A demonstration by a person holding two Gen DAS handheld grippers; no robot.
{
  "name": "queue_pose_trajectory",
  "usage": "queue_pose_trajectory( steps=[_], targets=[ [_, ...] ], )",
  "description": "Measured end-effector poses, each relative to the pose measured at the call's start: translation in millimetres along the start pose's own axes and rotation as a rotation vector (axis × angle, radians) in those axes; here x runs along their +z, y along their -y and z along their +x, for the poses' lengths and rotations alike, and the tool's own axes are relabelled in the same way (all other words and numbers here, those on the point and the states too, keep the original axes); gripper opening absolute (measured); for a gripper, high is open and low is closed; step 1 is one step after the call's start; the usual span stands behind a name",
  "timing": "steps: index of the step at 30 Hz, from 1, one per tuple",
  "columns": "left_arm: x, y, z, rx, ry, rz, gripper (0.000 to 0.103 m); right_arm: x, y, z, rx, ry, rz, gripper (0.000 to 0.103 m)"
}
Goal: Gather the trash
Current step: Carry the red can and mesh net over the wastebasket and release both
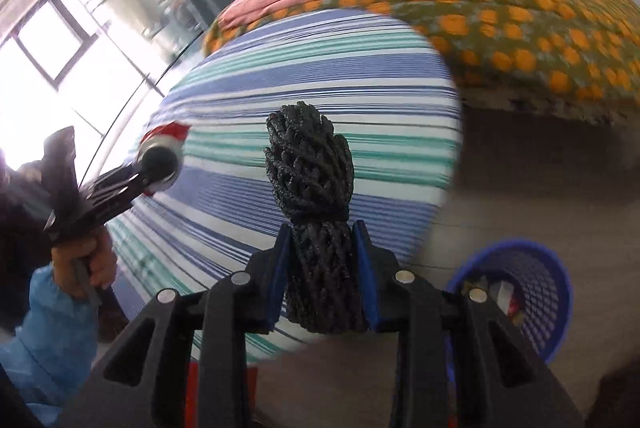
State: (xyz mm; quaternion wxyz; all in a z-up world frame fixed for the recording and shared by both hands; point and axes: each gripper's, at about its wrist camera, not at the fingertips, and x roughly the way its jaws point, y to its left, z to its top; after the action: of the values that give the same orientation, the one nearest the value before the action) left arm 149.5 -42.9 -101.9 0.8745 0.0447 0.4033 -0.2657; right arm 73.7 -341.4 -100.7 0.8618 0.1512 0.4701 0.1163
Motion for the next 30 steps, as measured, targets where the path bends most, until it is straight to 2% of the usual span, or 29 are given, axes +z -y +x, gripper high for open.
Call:
queue_pose_trajectory(
  steps=[6,10,12,17,22,25,26,28,30],
  targets=[
    [-3.2,112.9,1.2,-0.195,-0.010,0.083,0.045,-38.3,100.1,-31.2,-0.123,0.024,0.168,0.030],
    [-14.5,198.8,12.7,-0.335,-0.066,0.142,0.045,-63.4,145.7,-29.0,-0.182,0.009,0.231,0.030],
    [-22.5,238.2,25.5,-0.377,-0.098,0.181,0.046,-77.1,167.3,-25.7,-0.206,0.003,0.257,0.030],
    [-45.9,303.1,81.7,-0.362,-0.177,0.243,0.046,-102.4,216.8,-10.7,-0.225,-0.009,0.333,0.030],
    [-67.9,332.0,158.1,-0.311,-0.234,0.249,0.047,-120.0,254.0,3.1,-0.200,-0.002,0.412,0.033],
    [-75.5,338.0,199.8,-0.280,-0.267,0.228,0.049,-124.9,266.4,8.5,-0.194,-0.003,0.436,0.046],
    [-76.9,339.2,207.2,-0.272,-0.275,0.223,0.050,-126.7,269.6,9.2,-0.200,-0.005,0.440,0.055],
    [-79.8,338.4,218.5,-0.252,-0.295,0.215,0.057,-129.3,273.3,5.4,-0.216,0.007,0.449,0.063],
    [-80.3,337.4,214.8,-0.241,-0.267,0.209,0.074,-133.1,275.6,-2.5,-0.227,0.029,0.476,0.081]
  ],
)
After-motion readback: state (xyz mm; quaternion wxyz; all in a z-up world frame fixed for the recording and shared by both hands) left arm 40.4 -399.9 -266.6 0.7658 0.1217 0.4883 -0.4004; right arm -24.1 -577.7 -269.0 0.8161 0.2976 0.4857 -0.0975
